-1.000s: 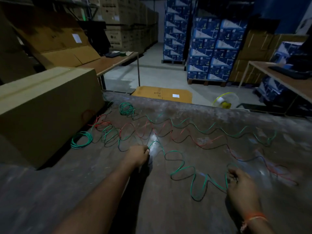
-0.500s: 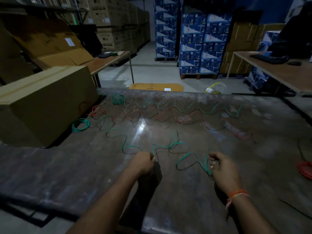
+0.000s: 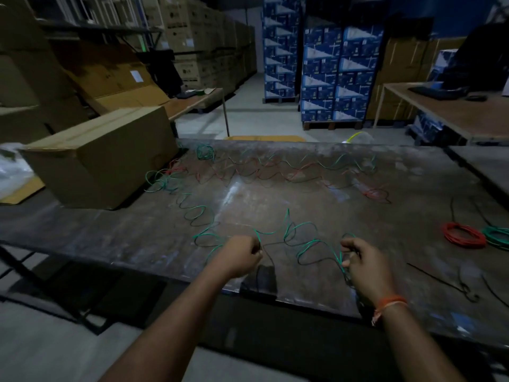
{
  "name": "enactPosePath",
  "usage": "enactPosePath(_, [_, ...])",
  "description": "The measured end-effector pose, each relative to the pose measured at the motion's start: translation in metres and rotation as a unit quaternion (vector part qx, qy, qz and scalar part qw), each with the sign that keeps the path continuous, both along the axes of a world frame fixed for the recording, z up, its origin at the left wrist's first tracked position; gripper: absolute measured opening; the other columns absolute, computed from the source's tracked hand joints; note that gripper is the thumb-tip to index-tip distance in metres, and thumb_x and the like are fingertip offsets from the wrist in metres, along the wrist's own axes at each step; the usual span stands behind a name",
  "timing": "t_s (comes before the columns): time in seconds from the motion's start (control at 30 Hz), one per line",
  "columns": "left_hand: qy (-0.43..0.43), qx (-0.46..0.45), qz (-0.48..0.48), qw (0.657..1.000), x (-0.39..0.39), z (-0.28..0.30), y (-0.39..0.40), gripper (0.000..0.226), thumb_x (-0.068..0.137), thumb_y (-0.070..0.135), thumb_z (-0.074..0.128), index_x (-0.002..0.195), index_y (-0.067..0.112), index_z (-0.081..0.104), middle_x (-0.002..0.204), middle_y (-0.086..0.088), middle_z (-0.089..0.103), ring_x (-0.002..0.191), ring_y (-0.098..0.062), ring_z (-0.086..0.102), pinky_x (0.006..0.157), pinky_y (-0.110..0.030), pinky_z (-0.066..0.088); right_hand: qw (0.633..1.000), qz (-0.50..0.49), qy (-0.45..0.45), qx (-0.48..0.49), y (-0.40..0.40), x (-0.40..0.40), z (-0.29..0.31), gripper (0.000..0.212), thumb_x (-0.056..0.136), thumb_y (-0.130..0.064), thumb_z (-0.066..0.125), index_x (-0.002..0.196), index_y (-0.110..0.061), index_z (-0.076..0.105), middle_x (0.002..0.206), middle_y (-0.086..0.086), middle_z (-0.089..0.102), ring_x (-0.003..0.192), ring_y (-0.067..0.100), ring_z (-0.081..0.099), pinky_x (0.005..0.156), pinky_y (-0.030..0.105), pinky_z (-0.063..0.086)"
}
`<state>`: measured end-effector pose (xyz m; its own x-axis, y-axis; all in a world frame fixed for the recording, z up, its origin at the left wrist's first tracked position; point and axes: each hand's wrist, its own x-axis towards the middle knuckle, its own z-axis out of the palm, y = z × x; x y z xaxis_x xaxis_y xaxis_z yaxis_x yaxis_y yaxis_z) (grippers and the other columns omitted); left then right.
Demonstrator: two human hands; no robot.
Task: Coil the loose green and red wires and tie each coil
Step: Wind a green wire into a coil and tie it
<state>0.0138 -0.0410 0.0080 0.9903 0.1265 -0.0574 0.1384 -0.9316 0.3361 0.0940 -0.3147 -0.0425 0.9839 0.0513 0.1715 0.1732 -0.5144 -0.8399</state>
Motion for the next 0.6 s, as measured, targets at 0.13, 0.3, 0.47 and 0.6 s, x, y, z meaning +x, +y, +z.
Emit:
enactPosePath(0.13, [-0.023,0.003,0.03,0.999,-0.005,-0.004,0.025,0.019,0.092,0.02,0.058,0.093,0.007,0.071,0.091,-0.014,0.073,0.09,-0.031,0.065,0.068,-0.032,0.041,1.0,0.008,-0.003,-0.003,0.01,-0.012,0.001,0.043,0.086,0.014,0.052,0.112,-0.013,0.072,0.1,0.003,0.072,0.094,0.026,0.07,0.09,0.047,0.058])
enactPosePath(0.3, [-0.111,-0.012,0.062,0.992,0.015,0.001,0.069,0.02,0.091,0.025,0.062,0.098,0.009,0.073,0.1,-0.012,0.072,0.095,-0.028,0.065,0.075,-0.029,0.045,1.0,-0.018,-0.01,0.002,0.033,-0.015,0.0,0.042,0.089,0.011,0.051,0.113,-0.017,0.072,0.104,0.001,0.073,0.098,0.024,0.069,0.089,0.047,0.058])
enactPosePath(0.47, [-0.152,-0.004,0.116,0.982,0.049,0.0,0.155,0.038,0.089,0.039,0.064,0.121,0.018,0.06,0.131,-0.01,0.049,0.123,-0.03,0.043,0.102,-0.039,0.042,0.999,-0.044,-0.02,-0.016,0.076,-0.006,0.006,0.038,0.091,0.011,0.053,0.112,-0.012,0.073,0.107,0.006,0.073,0.097,0.027,0.069,0.088,0.046,0.058])
enactPosePath(0.6, [-0.133,0.012,0.151,0.979,0.083,0.003,0.227,0.059,0.084,0.047,0.067,0.136,0.026,0.052,0.157,-0.016,0.026,0.144,-0.038,0.023,0.113,-0.05,0.03,0.996,-0.065,-0.038,-0.041,0.114,-0.005,0.008,0.036,0.089,0.013,0.054,0.111,-0.009,0.073,0.106,0.007,0.073,0.1,0.028,0.067,0.089,0.035,0.051])
